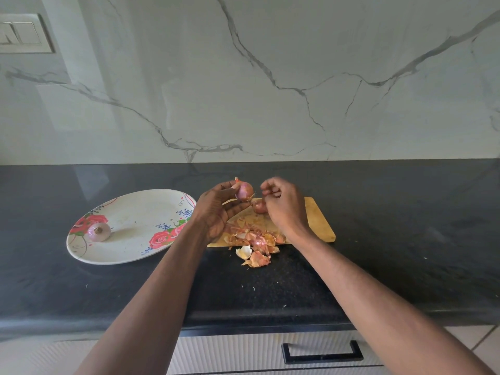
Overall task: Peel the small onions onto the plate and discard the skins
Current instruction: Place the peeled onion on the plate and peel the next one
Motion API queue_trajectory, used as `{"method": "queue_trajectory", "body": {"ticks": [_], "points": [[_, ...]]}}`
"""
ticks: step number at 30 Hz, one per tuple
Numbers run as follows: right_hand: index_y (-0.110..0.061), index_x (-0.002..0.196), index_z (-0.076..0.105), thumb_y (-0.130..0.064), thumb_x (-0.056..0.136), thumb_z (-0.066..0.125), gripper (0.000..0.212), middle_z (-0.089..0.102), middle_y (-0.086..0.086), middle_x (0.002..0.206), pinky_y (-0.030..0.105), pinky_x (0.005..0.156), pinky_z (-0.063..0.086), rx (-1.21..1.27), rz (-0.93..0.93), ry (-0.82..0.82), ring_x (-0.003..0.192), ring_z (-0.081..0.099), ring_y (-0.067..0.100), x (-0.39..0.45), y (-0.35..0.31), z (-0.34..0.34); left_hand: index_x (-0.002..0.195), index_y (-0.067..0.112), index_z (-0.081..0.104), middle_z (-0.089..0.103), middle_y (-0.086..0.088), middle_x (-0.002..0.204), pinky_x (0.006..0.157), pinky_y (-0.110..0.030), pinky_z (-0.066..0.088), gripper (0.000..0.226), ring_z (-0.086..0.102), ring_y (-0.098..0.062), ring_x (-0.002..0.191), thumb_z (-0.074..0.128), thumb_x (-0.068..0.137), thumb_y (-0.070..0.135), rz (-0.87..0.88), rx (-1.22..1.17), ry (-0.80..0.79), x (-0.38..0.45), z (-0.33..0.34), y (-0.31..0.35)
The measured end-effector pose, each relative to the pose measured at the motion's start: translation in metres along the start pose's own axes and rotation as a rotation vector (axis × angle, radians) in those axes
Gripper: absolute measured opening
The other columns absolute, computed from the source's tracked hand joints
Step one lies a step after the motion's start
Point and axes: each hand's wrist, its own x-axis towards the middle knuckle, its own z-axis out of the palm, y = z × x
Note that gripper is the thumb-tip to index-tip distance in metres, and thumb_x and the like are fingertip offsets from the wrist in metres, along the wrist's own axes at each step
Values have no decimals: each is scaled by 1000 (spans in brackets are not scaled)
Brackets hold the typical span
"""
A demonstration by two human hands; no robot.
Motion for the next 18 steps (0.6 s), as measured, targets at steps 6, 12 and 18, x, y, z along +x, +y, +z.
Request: {"method": "queue_trajectory", "body": {"ticks": [6, 12, 18], "points": [[-31, 70, 78, -29, 84, 78, 14, 75, -2, 71, 50, 65, 60, 115, 27, -62, 69, 72, 30, -8, -14, -2, 106, 2, 72, 73, -19, 100, 75, -37, 63, 19, 74, -27, 83, 70, 87, 1, 9, 34, -33, 0, 1, -2], [-22, 67, 80, -19, 73, 86, 9, 75, -4, 69, 38, 66, 59, 228, 145, -54, 67, 69, 11, -8, -16, -5, 99, 1, 73, 76, -18, 93, 72, -35, 64, 15, 74, -24, 81, 68, 86, -2, 17, 76, -55, -4, 5, -3], [-22, 68, 79, -13, 76, 82, 13, 74, -6, 67, 22, 61, 54, 234, 125, -36, 64, 67, 2, -8, -12, -5, 98, -1, 73, 75, -19, 92, 68, -35, 64, 12, 75, -27, 80, 67, 88, -3, -6, 77, -51, -2, 3, -3]]}}
